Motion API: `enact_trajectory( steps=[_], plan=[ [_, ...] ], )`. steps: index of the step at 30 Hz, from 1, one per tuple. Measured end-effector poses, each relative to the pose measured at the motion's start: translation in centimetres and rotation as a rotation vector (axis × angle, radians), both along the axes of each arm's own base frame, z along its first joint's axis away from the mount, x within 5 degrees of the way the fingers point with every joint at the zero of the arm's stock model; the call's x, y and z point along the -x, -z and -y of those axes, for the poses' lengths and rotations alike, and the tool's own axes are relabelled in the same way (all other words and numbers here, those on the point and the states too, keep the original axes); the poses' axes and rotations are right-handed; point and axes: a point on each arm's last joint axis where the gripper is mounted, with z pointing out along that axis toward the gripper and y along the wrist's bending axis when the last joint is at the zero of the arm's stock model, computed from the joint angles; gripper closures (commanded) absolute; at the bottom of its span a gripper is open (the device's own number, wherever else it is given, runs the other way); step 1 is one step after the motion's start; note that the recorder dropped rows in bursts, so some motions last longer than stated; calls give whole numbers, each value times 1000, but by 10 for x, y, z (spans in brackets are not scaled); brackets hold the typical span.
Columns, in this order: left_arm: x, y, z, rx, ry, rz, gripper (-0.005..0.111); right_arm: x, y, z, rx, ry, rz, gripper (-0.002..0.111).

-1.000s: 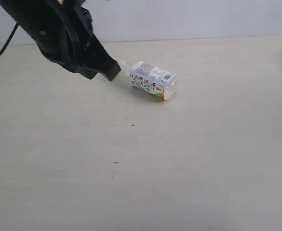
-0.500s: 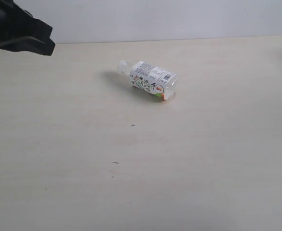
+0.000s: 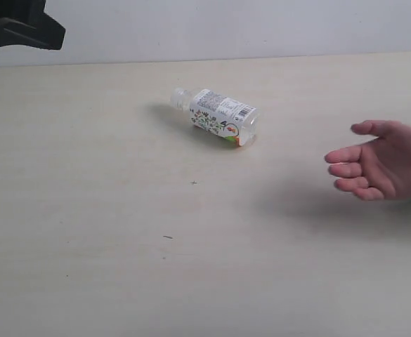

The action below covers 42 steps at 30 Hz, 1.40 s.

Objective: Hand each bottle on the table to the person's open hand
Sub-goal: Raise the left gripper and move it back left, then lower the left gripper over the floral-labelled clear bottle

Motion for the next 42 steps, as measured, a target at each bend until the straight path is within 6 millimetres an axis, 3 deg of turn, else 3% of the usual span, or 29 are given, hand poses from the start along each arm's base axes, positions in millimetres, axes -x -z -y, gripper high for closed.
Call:
enact_trajectory(
  steps=[16, 23, 26, 32, 36, 42],
  plan=[
    [0, 1, 0, 4, 2, -2, 107, 0, 0, 0, 0, 0, 0, 108],
    [-7, -5, 1, -38, 32, 93, 107, 0, 0, 0, 0, 0, 0, 108],
    [-24, -13, 4, -91, 47, 141, 107, 0, 0, 0, 0, 0, 0, 108],
    [-77, -24, 18, -222, 113, 115, 107, 0, 0, 0, 0, 0, 0, 108],
    [-118, -8, 26, -401, 186, 81, 107, 0, 0, 0, 0, 0, 0, 108],
    [-160, 21, 36, -626, 391, 81, 107, 0, 0, 0, 0, 0, 0, 108]
  ],
)
